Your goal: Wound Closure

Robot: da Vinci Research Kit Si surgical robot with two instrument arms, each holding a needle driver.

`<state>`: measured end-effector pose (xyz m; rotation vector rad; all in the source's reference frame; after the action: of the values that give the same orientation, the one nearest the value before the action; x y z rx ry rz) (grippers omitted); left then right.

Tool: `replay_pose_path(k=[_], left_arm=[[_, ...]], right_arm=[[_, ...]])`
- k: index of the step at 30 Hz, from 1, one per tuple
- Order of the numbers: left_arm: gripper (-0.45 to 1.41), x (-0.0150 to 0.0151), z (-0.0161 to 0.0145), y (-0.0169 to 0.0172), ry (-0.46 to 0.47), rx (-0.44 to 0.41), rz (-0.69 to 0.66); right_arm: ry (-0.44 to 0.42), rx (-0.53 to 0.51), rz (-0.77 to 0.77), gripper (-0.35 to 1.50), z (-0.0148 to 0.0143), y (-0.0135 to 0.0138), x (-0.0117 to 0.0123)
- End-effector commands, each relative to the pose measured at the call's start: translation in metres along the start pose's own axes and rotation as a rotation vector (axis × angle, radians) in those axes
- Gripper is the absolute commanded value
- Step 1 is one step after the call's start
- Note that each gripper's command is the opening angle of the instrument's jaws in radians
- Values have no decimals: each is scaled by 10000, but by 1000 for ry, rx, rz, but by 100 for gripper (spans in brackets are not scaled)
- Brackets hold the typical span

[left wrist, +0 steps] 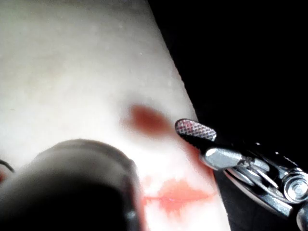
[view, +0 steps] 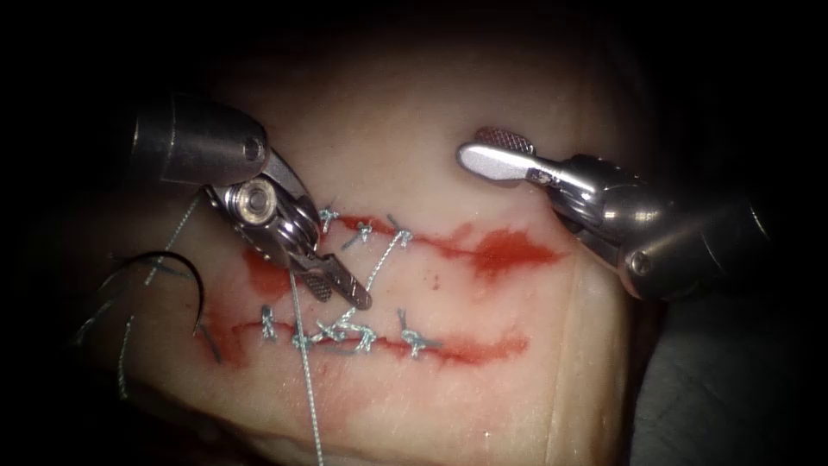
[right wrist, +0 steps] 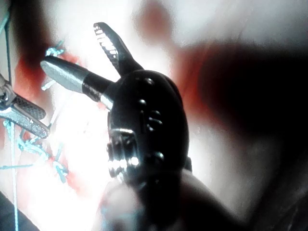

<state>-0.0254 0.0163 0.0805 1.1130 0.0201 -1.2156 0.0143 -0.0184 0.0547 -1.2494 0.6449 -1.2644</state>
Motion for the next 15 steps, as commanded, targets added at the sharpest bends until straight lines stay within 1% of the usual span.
replay_pose_path(k=[1,2,4,5,6,8,10,12,14,15], left_arm=[[7,-6,4,-2,5,-1,5],[6,-5,4,-3,6,-2,7],[-10,-3,5,-5,16,-3,16],[-33,-3,5,-6,19,-3,25],[-45,-3,6,-6,21,-4,27],[-45,-4,6,-6,28,-8,35],[-45,-5,4,-7,38,-36,53],[-45,-8,1,-8,21,-49,75],[-45,-15,-5,-10,-17,-97,162],[-45,-17,-7,-10,-32,-119,181]], right_arm=[[0,-7,0,141,9,-1,5],[0,-7,6,141,9,-1,5],[-1,-6,11,141,10,-1,6],[-1,-6,11,141,10,-1,6],[-1,-6,11,141,10,-1,6],[-2,-6,11,141,11,-1,7],[-3,-5,10,141,11,0,7],[3,-12,9,140,11,0,8],[13,-27,-17,136,11,-1,10],[14,-29,-42,136,12,-1,12]])
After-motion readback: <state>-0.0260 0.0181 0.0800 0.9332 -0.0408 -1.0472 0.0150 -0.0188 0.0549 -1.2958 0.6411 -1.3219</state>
